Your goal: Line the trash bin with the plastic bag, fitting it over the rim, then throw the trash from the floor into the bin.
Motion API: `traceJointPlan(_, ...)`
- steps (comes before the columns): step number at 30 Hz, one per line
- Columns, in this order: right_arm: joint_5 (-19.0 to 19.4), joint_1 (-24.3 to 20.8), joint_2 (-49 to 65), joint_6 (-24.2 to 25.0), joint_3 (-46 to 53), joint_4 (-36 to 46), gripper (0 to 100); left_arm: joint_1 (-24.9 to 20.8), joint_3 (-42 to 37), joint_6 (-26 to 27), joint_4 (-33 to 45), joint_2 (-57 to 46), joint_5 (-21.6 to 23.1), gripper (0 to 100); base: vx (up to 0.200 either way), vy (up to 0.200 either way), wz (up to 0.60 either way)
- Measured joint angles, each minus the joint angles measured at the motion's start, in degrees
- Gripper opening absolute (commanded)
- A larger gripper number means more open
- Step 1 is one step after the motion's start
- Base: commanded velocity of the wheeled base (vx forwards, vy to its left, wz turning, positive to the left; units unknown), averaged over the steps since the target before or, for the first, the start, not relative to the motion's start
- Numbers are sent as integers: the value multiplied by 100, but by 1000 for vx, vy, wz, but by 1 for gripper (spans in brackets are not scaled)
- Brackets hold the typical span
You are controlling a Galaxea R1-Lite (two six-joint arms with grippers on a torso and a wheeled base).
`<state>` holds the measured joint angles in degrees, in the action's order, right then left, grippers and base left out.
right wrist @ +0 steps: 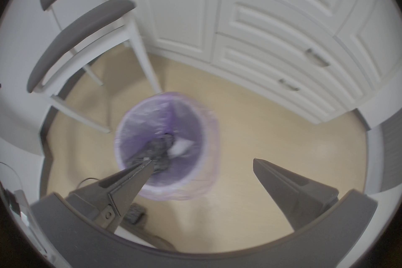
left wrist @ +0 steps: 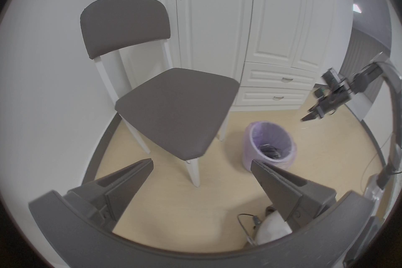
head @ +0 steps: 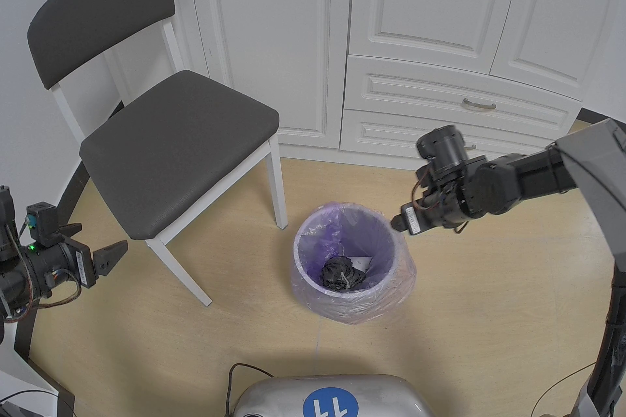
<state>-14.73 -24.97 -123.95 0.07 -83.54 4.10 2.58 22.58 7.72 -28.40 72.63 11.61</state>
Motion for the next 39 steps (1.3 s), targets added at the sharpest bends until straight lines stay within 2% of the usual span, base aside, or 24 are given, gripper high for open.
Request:
traceJointPlan(7, -216, 534, 573, -62, 215, -434, 100, 243, 197, 366, -775, 653, -1, 100, 0, 0, 0)
traceJointPlan(14, -317, 788, 973, 93, 689, -2057, 100, 286, 167, 475, -1473, 1061, 2, 100, 0, 0, 0)
traceJointPlan(17, -344, 868, 1219, 88, 907, -2377, 100, 286, 145, 484, -1598, 1124, 43, 100, 0, 0, 0)
traceJointPlan(25, -405, 1095, 2177, 66, 1265, -2542, 100, 196, 222, 446, -1692, 936, 130, 100, 0, 0, 0)
traceJointPlan(39, -733, 1232, 4374, 17, 2728, -2549, 100, 99, 311, -101, -1435, 90, 449, 100, 0, 0, 0)
